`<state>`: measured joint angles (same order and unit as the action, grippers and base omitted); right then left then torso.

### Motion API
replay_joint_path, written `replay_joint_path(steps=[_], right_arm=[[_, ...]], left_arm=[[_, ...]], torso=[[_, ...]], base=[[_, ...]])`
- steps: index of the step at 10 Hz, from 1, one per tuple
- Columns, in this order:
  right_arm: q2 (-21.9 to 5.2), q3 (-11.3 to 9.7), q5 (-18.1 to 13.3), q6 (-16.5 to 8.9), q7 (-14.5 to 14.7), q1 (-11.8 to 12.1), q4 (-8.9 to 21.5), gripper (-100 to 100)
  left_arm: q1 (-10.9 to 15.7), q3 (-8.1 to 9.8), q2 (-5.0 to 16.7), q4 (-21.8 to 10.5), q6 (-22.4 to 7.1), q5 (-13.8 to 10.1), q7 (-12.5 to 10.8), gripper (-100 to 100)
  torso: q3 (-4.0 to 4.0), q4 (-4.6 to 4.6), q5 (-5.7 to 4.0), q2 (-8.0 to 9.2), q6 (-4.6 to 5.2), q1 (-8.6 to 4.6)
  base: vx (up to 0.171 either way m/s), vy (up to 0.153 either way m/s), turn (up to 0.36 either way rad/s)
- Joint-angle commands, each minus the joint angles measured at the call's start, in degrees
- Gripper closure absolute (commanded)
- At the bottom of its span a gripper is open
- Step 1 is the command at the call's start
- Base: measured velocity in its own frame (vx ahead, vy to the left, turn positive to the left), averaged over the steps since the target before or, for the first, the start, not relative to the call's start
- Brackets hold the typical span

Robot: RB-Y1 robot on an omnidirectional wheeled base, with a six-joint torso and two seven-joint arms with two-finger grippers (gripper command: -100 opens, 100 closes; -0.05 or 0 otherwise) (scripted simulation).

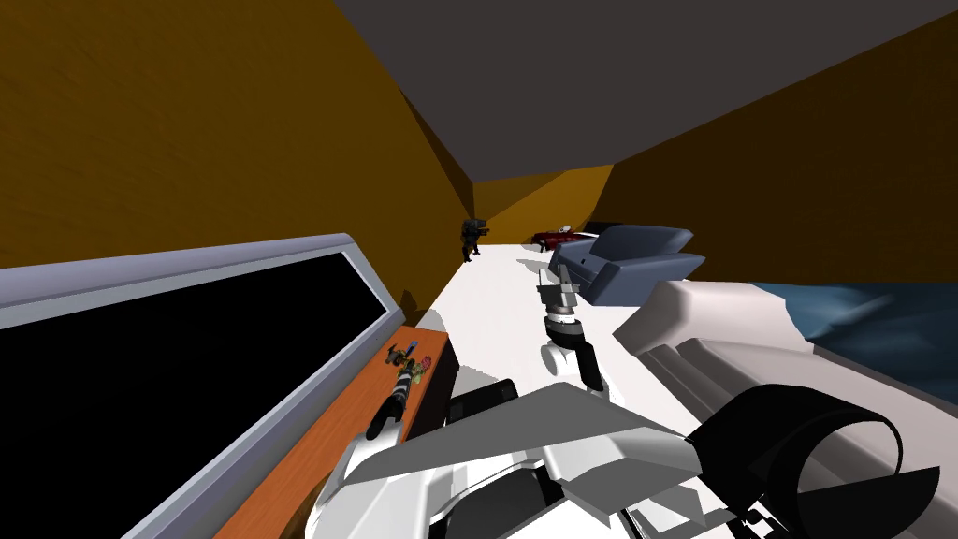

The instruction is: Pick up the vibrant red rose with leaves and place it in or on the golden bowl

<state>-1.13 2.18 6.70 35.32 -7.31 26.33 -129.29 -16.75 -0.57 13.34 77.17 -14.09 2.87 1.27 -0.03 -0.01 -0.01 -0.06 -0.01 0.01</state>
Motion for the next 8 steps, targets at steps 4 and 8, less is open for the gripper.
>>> replay_joint_path(steps=[4, 8], right_arm=[[0.00, 0.00, 0.00, 0.00, 0.00, 0.00, 0.00, 0], [0.00, 0.00, 0.00, 0.00, 0.00, 0.00, 0.00, 0]], left_arm=[[3.59, 0.99, -1.41, -4.33, 0.88, 1.15, 0.49, -100], [7.18, 1.97, -2.82, -8.68, 1.76, 2.30, 0.97, -100]], torso=[[0.05, 0.02, 0.02, 0.09, 0.00, 0.08], [0.06, 0.02, 0.01, 0.10, 0.00, 0.05]], base=[[-0.011, 0.016, 0.009], [-0.015, 0.018, 0.010]])
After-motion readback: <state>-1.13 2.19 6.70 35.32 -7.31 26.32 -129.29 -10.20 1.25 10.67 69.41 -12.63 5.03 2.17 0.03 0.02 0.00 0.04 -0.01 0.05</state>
